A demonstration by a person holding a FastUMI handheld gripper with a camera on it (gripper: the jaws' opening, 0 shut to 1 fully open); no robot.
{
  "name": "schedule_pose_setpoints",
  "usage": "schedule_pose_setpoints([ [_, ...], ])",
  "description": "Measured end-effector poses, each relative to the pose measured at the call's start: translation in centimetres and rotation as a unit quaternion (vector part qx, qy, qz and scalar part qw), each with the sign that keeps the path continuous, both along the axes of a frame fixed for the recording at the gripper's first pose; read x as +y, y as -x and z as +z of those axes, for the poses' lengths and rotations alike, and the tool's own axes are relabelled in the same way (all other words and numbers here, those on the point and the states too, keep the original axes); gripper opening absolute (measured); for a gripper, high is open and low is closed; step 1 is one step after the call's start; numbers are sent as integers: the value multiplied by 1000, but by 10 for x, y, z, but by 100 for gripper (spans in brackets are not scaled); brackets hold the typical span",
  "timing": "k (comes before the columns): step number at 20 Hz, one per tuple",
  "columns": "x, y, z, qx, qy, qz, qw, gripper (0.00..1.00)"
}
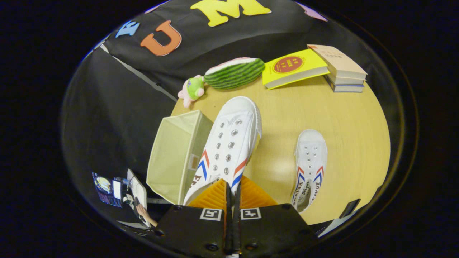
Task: Open the storage box then place both shoes into the box .Put the left shoe in first, then the right shoe, with the right side of both shoes facing outward in a uniform manner.
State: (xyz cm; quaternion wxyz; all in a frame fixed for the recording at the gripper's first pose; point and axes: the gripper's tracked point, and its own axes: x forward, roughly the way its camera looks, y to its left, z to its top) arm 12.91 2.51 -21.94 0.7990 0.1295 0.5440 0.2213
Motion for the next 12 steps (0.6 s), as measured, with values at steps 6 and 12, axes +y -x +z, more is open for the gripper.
schedule_pose_setpoints([
  [6,76,18,43,-22,1,19,1000,6],
  [12,176,28,33,-6,-23,18,1000,6],
])
